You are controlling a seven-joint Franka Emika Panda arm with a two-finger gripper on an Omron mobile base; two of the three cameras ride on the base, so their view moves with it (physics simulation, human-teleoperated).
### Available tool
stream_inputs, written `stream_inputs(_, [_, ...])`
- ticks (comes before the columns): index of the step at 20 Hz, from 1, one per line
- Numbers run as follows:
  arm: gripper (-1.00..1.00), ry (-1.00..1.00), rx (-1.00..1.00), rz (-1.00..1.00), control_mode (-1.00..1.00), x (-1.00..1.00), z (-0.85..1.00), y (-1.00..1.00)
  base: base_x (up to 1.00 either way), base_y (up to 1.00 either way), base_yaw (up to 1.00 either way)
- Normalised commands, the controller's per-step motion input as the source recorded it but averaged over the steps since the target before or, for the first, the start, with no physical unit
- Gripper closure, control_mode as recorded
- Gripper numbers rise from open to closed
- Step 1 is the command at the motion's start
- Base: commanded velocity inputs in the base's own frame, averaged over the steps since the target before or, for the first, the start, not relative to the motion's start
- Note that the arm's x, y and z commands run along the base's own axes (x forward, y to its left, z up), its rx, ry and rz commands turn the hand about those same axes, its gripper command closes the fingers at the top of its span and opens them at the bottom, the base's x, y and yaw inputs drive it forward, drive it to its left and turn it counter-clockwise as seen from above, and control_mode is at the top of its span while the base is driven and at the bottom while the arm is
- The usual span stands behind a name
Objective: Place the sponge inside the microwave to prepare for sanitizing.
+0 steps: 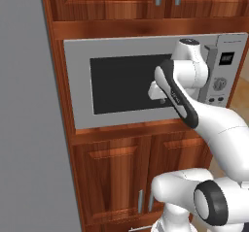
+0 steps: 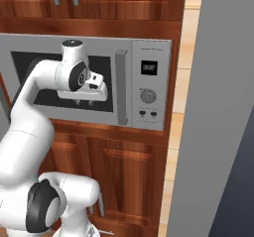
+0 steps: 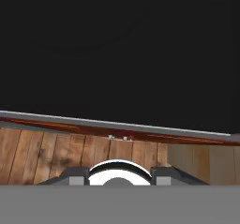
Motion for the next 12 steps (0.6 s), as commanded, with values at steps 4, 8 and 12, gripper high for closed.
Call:
stream_inputs(4, [-1.0, 0.0, 0.0, 0.0, -1.0, -0.25, 0.0, -0.02, 0.0, 0.0, 0.0])
stream_inputs(8, [-1.0, -0.02, -0.03, -0.07, -1.0, -0.34, 0.0, -0.05, 0.0, 0.0, 0.0])
stream_inputs(12, [-1.0, -0.3, -0.04, -0.13, -1.0, -0.23, 0.0, -0.21, 0.0, 0.0, 0.0])
